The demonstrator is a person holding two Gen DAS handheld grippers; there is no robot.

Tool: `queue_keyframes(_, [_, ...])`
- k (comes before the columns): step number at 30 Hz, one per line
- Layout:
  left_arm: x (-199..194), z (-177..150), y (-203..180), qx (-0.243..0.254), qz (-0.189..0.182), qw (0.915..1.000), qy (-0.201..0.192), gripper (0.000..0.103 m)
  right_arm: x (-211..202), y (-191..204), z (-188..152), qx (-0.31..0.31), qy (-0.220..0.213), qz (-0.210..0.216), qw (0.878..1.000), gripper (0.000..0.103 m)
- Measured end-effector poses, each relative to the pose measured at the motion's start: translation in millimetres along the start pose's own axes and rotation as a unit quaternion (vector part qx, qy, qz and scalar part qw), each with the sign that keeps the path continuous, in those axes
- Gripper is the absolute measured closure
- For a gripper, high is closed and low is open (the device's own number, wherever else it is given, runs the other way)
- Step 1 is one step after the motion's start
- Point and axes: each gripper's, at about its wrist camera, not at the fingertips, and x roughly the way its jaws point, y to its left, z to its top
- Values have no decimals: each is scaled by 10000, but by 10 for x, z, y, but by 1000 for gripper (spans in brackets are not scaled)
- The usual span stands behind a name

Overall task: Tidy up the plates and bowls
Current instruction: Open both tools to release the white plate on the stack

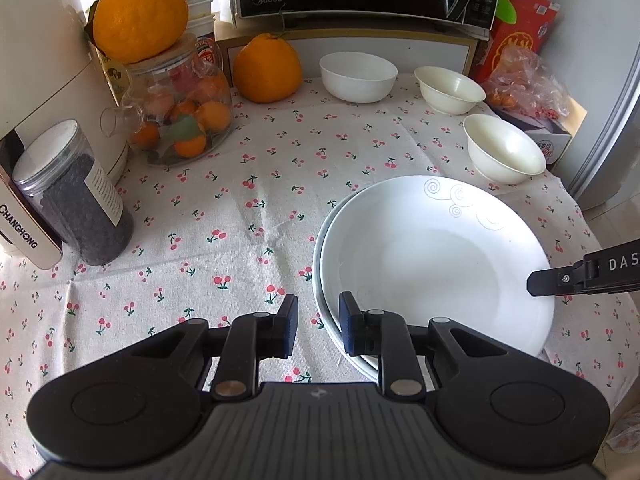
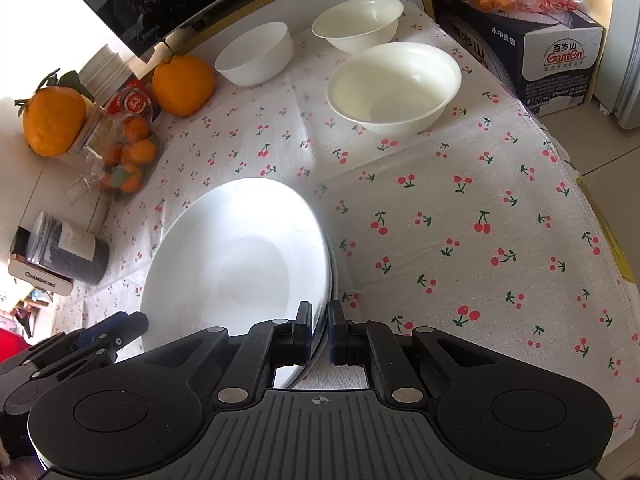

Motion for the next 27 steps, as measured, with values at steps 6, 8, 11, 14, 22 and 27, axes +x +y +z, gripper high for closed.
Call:
queue_keyframes(6, [3, 8, 3, -25, -53, 10000, 18, 87, 12, -12, -1, 4, 17, 43, 10000, 94])
queue_keyframes(8, [7, 11, 8, -31, -60, 10000, 30, 88, 21, -22, 5, 30, 56, 75, 10000, 89])
queue_keyframes(11, [13, 10, 15, -49, -101, 9999, 57, 89, 21, -30, 15, 35, 77, 93, 9999, 89])
queue_keyframes(14, [15, 13, 17, -69, -115, 9999, 69, 89, 13, -48, 23, 59, 97, 124, 9999, 89])
queue_keyframes(22, [24, 37, 41, -202, -217, 9994, 169, 83, -4, -123, 36, 141, 120, 95, 9998, 66])
queue_keyframes(27, [20, 67, 40, -271, -265, 9991, 173, 73, -66, -115, 43, -37, -24, 74, 10000, 47])
